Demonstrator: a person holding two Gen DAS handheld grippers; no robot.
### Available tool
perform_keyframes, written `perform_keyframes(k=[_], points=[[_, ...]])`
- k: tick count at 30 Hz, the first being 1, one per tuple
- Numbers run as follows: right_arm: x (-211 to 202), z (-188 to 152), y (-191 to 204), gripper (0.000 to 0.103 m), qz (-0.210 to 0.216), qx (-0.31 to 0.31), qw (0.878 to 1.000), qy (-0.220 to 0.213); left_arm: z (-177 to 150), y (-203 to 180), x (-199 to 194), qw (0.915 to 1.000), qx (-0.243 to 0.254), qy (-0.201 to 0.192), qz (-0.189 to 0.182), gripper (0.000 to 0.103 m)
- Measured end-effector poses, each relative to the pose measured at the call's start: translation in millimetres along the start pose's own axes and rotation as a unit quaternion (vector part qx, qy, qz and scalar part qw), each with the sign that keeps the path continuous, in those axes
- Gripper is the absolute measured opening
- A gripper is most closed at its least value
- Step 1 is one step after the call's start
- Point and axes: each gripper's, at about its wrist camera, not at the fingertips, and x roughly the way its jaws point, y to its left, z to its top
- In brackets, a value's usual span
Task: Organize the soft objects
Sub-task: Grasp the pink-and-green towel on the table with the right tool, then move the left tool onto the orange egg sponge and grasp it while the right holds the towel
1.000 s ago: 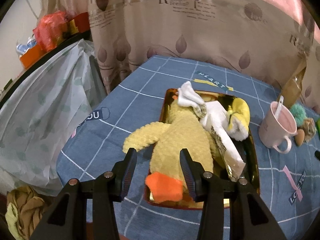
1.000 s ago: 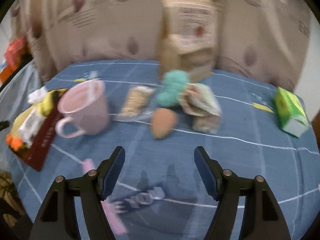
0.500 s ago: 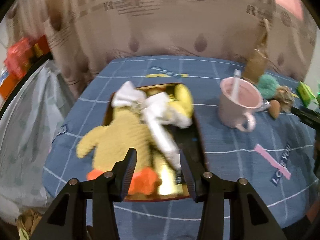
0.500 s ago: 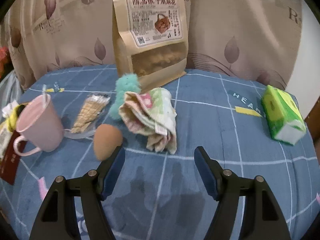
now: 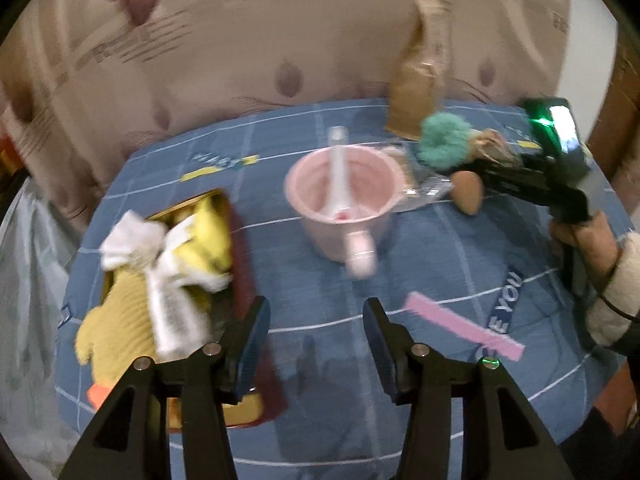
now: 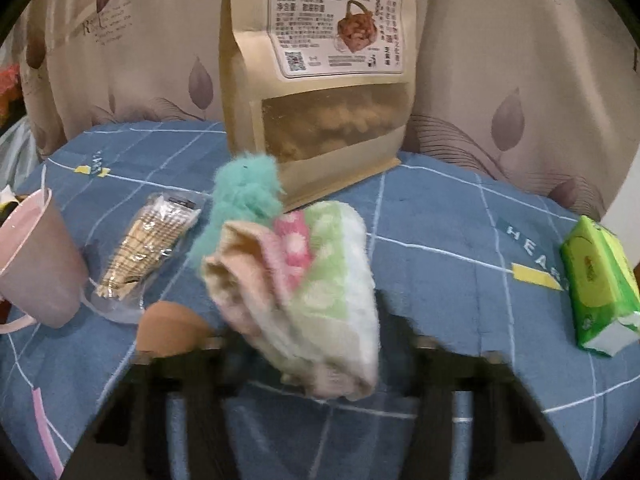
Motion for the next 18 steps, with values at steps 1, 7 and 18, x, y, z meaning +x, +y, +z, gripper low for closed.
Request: perform_keyframes(k=[1, 7, 18], points=[[0, 0, 0, 0.031, 0.006, 0.004, 1.0, 0.002, 3, -8, 2, 0.9999, 0.008, 0.0, -0.008, 0.049], [-11, -9, -7, 0.023, 0.021, 0.019, 1.0, -0.007, 15, -53, 17, 0.9976, 0.039, 0.005, -0.057, 0.049], [-50, -49, -47, 0.022, -0.002, 0.059, 0.998, -0.018, 39, -107, 50, 0.9891, 0.046, 0.009, -0.14, 0.049]])
